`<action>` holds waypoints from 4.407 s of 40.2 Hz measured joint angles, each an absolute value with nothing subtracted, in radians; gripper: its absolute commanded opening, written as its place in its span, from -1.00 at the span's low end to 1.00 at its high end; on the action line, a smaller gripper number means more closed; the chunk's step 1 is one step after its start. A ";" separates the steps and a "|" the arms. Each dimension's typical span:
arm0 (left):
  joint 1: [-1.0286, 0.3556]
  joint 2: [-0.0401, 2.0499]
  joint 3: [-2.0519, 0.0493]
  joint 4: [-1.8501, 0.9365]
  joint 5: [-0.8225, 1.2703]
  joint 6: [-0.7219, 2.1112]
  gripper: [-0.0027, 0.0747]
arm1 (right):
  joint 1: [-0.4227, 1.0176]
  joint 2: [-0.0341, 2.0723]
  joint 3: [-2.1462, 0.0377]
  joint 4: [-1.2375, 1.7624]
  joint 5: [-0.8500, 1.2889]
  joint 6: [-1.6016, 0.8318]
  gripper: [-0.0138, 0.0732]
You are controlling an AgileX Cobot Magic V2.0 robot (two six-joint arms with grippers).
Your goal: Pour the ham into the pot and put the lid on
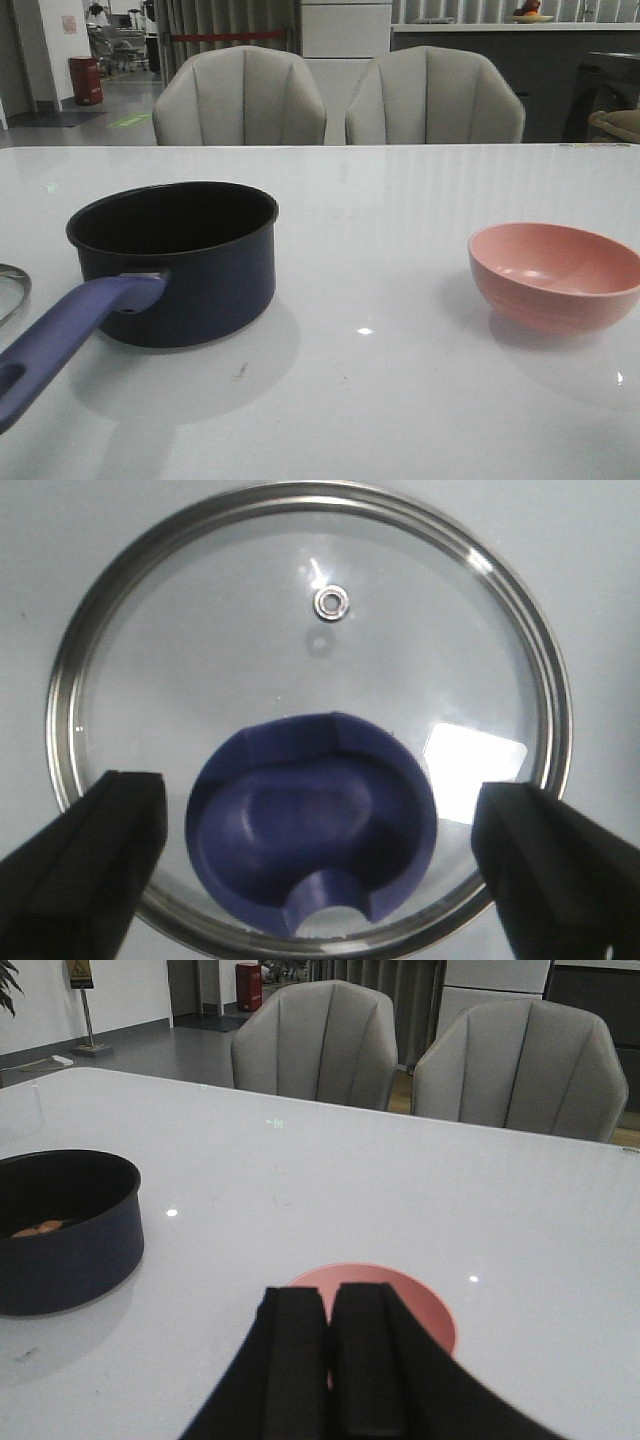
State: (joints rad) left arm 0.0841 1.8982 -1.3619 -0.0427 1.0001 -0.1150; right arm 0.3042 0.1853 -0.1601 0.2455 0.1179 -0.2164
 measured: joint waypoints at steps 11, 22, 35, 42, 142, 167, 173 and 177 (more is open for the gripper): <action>0.084 1.933 -1.371 -0.061 1.004 -0.115 0.76 | 0.304 0.185 -0.160 0.245 0.118 -0.216 -0.35; 0.084 1.934 -1.371 -0.063 1.004 -0.117 0.76 | 0.304 0.185 -0.160 0.245 0.118 -0.216 -0.35; 0.084 1.934 -1.371 -0.063 1.002 -0.129 0.22 | 0.304 0.185 -0.160 0.245 0.118 -0.216 -0.35; 0.084 1.937 -1.373 -0.063 1.002 -0.129 0.01 | 0.304 0.185 -0.160 0.245 0.118 -0.216 -0.35; -0.431 1.920 -1.804 -0.020 1.255 0.070 -0.08 | 0.304 0.185 -0.160 0.245 0.118 -0.216 -0.35; -0.431 1.968 -1.800 -0.041 1.245 0.078 -0.08 | 0.304 0.185 -0.160 0.245 0.118 -0.216 -0.35; -0.431 1.977 -1.800 -0.041 1.237 0.078 -0.06 | 0.304 0.185 -0.160 0.245 0.118 -0.216 -0.35; -0.431 1.988 -1.800 -0.041 1.229 0.078 -0.07 | 0.304 0.185 -0.160 0.245 0.118 -0.216 -0.35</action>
State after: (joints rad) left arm -0.4307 1.9885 -1.7998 -0.0415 1.2291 0.0783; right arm 0.3042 0.1853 -0.1601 0.2455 0.1179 -0.2164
